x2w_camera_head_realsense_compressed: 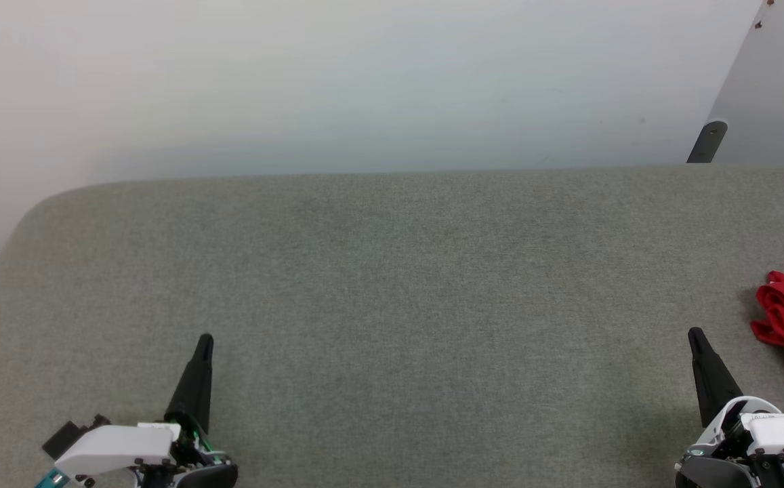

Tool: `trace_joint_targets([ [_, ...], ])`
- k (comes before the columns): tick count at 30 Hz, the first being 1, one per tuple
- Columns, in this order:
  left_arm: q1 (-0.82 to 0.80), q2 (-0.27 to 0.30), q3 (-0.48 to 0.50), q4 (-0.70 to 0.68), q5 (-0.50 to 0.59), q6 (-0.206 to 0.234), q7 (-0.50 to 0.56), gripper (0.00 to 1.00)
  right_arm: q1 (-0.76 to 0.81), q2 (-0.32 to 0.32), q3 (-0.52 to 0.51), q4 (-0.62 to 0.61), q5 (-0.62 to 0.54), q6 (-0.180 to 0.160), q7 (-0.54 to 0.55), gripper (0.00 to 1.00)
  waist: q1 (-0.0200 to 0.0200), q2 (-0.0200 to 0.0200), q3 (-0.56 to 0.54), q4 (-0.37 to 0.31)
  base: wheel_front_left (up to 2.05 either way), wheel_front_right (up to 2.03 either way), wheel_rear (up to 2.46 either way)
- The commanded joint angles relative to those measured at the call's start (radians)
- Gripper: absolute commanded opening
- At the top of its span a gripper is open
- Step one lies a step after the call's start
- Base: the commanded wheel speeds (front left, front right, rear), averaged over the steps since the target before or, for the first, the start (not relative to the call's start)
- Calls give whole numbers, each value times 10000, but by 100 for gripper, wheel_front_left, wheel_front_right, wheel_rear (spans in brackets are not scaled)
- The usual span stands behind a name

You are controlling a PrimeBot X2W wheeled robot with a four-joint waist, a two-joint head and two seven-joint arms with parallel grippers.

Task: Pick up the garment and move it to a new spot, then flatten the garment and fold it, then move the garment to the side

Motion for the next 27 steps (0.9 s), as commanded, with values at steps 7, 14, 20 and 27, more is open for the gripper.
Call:
trace_joint_targets([
  [7,-100,-15,23,11,-7,-4,22,0,-26,35,4,-17,37,4,12,0,-1,-1,0,0,0,0,0],
  [14,-100,-16,24,11,-6,-4,23,0,-25,35,4,-17,37,4,12,0,-1,-1,0,0,0,0,0],
  [20,-100,-15,25,11,-5,-4,24,0,-25,36,4,-17,37,4,12,0,-1,-1,0,0,0,0,0],
  [27,-100,-15,26,11,-5,-4,24,0,-25,36,5,-17,38,4,12,0,-1,-1,0,0,0,0,0],
])
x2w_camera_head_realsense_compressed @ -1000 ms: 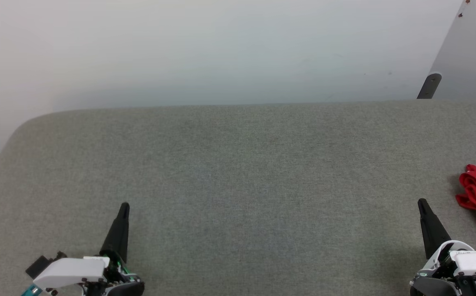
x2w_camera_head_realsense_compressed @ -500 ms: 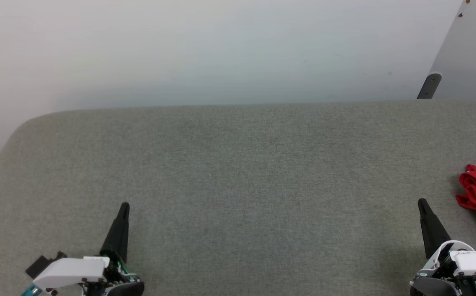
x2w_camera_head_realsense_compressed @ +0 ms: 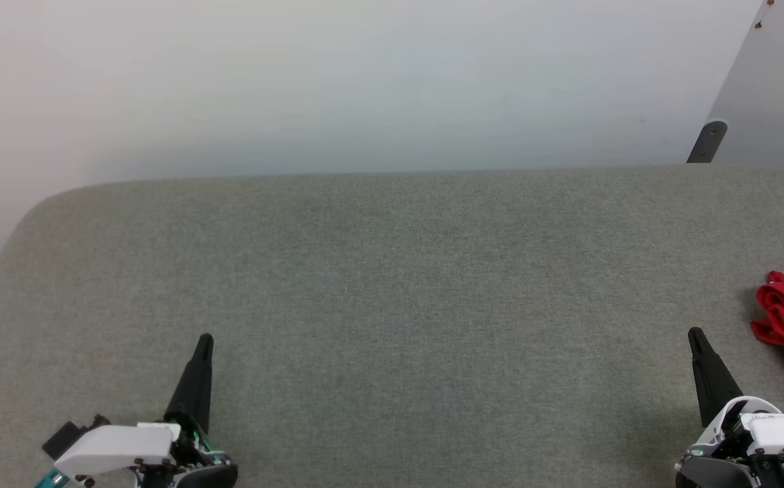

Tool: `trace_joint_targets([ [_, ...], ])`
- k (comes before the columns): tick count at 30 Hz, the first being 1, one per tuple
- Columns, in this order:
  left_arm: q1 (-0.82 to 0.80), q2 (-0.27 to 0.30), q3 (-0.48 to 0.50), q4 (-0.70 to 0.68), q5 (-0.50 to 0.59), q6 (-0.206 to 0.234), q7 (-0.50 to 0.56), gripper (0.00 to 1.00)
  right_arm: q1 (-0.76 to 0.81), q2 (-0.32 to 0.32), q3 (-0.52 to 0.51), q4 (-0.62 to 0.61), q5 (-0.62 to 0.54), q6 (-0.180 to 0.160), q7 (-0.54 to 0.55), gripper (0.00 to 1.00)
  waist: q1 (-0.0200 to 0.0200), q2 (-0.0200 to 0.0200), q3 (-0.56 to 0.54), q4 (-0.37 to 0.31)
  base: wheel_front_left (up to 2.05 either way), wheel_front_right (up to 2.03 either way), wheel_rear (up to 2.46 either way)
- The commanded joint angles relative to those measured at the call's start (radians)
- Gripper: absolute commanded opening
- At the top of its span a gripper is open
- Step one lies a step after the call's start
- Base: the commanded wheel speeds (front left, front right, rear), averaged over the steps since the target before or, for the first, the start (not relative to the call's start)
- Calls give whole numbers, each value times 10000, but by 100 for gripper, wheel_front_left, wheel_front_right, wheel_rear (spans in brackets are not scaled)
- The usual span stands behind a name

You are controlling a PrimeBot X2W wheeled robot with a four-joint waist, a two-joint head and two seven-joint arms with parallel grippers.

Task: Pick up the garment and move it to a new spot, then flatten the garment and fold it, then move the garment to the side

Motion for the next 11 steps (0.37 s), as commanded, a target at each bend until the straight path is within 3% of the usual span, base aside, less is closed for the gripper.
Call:
trace_joint_targets([
  [1,-99,-14,28,11,-6,-4,24,0,-25,36,5,-17,38,4,12,0,0,0,0,0,0,0,0],
  [11,-99,-14,26,11,-5,-4,25,0,-25,34,5,-17,38,4,11,0,0,0,0,0,0,0,0],
])
